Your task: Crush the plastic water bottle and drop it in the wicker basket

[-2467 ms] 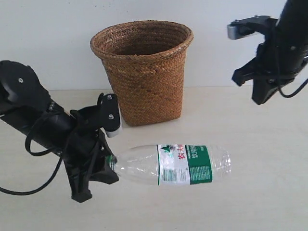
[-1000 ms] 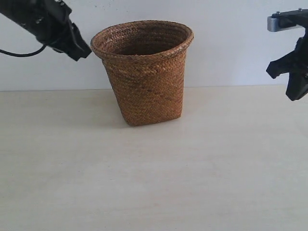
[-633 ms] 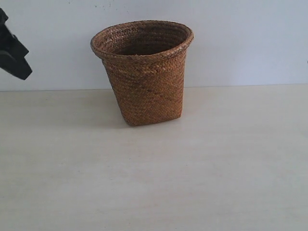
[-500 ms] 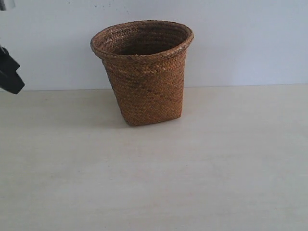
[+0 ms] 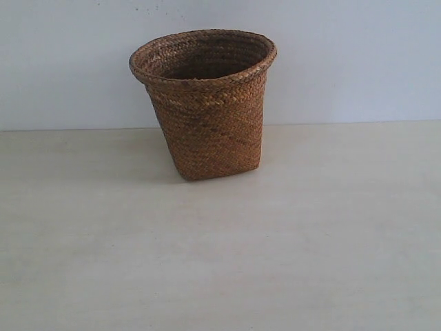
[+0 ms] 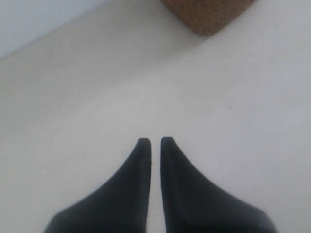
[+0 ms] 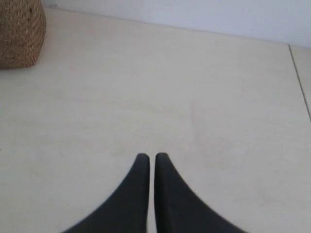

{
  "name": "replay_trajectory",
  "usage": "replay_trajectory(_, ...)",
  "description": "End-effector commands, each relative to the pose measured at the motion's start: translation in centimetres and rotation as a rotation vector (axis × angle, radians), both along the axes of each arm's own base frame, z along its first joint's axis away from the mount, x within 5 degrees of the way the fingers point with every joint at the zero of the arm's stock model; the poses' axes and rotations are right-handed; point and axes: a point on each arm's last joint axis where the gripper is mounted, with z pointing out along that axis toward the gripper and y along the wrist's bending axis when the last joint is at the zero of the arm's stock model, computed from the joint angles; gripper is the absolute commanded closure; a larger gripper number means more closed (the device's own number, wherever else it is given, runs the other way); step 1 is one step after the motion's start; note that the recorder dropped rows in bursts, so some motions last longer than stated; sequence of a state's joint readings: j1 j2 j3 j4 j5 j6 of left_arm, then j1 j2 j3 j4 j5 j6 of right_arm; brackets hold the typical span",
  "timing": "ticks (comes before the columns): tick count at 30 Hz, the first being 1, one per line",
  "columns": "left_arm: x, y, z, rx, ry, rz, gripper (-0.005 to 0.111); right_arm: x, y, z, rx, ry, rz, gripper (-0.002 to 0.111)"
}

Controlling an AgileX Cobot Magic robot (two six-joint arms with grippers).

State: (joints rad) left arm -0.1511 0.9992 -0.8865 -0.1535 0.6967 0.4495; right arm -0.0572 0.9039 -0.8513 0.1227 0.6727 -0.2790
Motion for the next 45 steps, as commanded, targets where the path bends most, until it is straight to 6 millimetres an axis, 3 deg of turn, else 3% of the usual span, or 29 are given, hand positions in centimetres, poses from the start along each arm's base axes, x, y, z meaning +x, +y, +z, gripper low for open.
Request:
replay_trajectory(1, -2.3, 0.5, -0.4, -0.028, -0.125, 0.029, 0.102, -1.7, 0.0, -0.6, -0.013, -0.112, -0.011, 0.108)
replay_trajectory(9, -6.5, 1.3, -1.6, -0.101, -0.287, 0.075, 0.102, -5.3, 0.0, -2.0, -0.016, -0.318, -0.032, 0.108)
replay_trajectory(13, -8.6, 1.7, -2.3, -0.138, -0.348, 0.092, 0.102, -7.1, 0.3, -2.7, 0.063, -0.417, -0.049, 0.108)
replay_trajectory(20, -12.1, 2.0, -2.6, -0.287, -0.457, 0.125, 0.102, -10.7, 0.5, -2.9, 0.039, -0.576, -0.040, 0.108)
replay_trajectory(26, -14.1, 2.2, -2.1, -0.390, -0.529, 0.140, 0.102, -13.1, 0.7, -2.3, 0.228, -0.683, -0.088, 0.108)
replay_trajectory(29, -15.0, 2.0, -2.1, -0.480, -0.548, 0.130, 0.102, -13.7, 0.8, -3.1, 0.248, -0.692, -0.084, 0.108)
replay_trajectory(34, -15.7, 2.0, -3.0, -0.456, -0.589, 0.094, 0.102, -14.7, 1.0, -5.3, 0.284, -0.716, -0.077, 0.108)
replay_trajectory(40, -17.0, 2.3, -4.3, -0.507, -0.700, 0.094, 0.102, -14.7, 1.3, -6.1, 0.263, -0.710, -0.039, 0.108)
replay_trajectory(45, -15.8, 2.4, -7.2, -0.501, -0.665, 0.128, 0.102, -13.8, 1.1, -8.2, 0.242, -0.681, -0.054, 0.108)
